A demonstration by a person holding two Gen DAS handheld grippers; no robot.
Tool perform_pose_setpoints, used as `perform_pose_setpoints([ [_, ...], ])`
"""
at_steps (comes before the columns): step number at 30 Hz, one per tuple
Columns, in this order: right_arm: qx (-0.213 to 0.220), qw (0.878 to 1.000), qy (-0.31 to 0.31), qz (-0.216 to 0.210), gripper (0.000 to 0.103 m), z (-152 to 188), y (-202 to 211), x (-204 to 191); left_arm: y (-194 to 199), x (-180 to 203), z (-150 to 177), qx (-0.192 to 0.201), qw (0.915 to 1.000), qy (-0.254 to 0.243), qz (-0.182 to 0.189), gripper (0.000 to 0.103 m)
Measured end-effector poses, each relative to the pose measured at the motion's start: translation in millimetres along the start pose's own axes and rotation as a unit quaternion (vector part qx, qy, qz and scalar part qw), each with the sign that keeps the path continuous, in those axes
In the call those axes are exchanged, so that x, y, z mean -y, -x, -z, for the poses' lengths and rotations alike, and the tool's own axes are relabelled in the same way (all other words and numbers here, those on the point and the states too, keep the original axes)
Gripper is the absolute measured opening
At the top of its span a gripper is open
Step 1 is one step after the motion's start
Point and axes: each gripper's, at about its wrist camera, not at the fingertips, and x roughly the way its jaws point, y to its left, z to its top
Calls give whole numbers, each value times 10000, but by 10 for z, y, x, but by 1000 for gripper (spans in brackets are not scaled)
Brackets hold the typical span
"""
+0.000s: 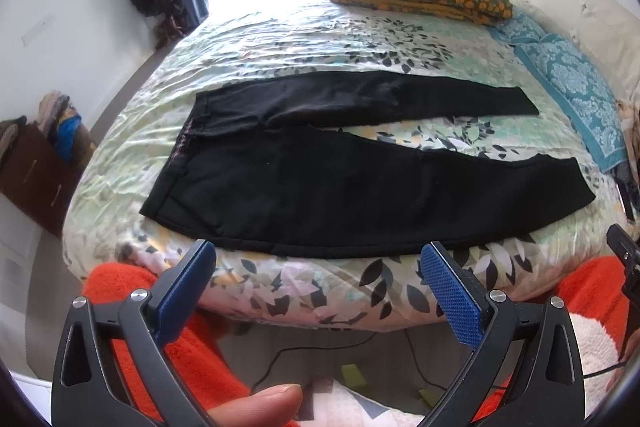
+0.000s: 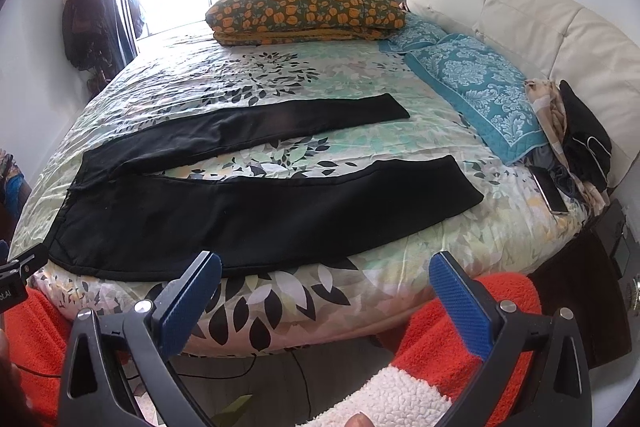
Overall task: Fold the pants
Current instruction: 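Move both tools toward the black pants on the bed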
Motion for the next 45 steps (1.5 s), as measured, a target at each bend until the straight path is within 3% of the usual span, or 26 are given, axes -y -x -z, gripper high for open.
perform_pose_setpoints([
  [23, -93, 9999, 73, -52, 103, 46, -25, -3, -104, 60, 21, -325, 9994, -116, 85, 102],
  [45, -130, 9997, 173, -91, 103, 48, -72, -78, -216, 4, -1, -455, 9987, -142, -170, 102],
])
